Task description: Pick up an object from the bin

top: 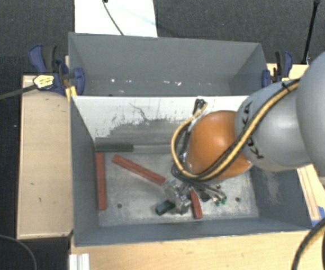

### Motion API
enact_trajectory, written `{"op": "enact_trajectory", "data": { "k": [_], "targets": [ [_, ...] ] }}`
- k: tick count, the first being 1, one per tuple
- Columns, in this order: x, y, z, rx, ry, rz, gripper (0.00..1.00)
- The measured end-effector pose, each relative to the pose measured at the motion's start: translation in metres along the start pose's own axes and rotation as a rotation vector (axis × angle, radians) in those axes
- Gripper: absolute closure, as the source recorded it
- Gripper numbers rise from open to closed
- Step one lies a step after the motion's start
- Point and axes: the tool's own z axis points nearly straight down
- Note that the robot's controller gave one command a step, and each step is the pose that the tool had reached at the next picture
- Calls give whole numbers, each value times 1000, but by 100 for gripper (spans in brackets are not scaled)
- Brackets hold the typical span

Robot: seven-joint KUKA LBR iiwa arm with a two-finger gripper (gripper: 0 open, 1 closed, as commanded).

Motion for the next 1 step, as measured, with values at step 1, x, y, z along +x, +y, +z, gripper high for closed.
{"op": "enact_trajectory", "data": {
  "k": [1],
  "targets": [
    [-17,8,-135,3,-9,2,100]
  ]
}}
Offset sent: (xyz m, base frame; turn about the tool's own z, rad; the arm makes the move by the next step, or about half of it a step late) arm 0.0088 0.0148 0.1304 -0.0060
